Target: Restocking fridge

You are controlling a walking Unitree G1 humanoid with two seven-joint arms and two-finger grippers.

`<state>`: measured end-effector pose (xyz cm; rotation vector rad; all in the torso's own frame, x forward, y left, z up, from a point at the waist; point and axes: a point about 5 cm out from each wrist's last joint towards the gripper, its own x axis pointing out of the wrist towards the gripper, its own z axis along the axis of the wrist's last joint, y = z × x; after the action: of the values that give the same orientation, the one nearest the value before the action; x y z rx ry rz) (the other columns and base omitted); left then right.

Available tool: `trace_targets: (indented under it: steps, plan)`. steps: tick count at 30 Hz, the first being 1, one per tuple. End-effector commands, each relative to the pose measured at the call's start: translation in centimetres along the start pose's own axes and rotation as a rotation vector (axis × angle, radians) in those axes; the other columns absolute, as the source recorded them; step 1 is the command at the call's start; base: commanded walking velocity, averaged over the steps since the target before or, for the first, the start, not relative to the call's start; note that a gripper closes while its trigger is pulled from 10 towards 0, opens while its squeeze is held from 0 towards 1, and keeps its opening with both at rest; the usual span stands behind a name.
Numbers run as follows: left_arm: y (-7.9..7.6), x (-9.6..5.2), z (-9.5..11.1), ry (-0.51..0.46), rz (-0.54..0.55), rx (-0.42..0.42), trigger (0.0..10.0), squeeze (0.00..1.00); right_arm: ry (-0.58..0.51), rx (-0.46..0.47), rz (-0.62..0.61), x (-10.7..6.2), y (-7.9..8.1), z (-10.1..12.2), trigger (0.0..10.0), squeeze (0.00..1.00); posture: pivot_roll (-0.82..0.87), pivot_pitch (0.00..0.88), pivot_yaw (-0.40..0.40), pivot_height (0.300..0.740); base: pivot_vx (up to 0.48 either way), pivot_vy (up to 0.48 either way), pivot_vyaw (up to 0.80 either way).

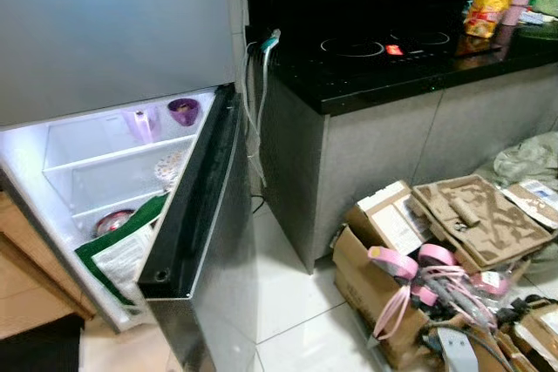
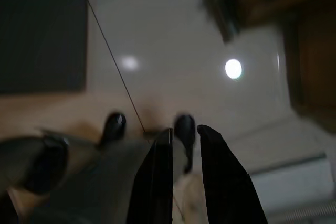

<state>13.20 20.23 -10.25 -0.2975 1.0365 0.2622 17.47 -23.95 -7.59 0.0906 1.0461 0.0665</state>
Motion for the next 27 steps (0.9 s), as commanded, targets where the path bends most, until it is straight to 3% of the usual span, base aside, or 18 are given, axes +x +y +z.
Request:
trace_targets:
  steps: [1,10,27]
  plan:
    - [0.01,-0.05,-0.35,0.013,0.002,0.000,10.0,0.00,0.010,-0.026,-0.026,-0.06,-0.29,0.00,10.0,0.00,-0.09,0.000,-0.021,0.740,0.000,0.000,0.68]
    - [-0.03,-0.03,-0.30,0.014,0.002,0.008,10.0,0.00,0.052,-0.132,-0.085,-0.27,-0.91,-0.60,10.0,0.00,-0.09,0.000,-0.021,0.740,0.000,0.000,0.67]
    - [-0.15,-0.03,-0.38,0.015,-0.001,0.016,10.0,0.00,0.060,-0.159,-0.083,-0.09,-0.44,-0.78,10.0,0.00,-0.09,0.000,-0.019,0.740,0.000,0.000,0.67]
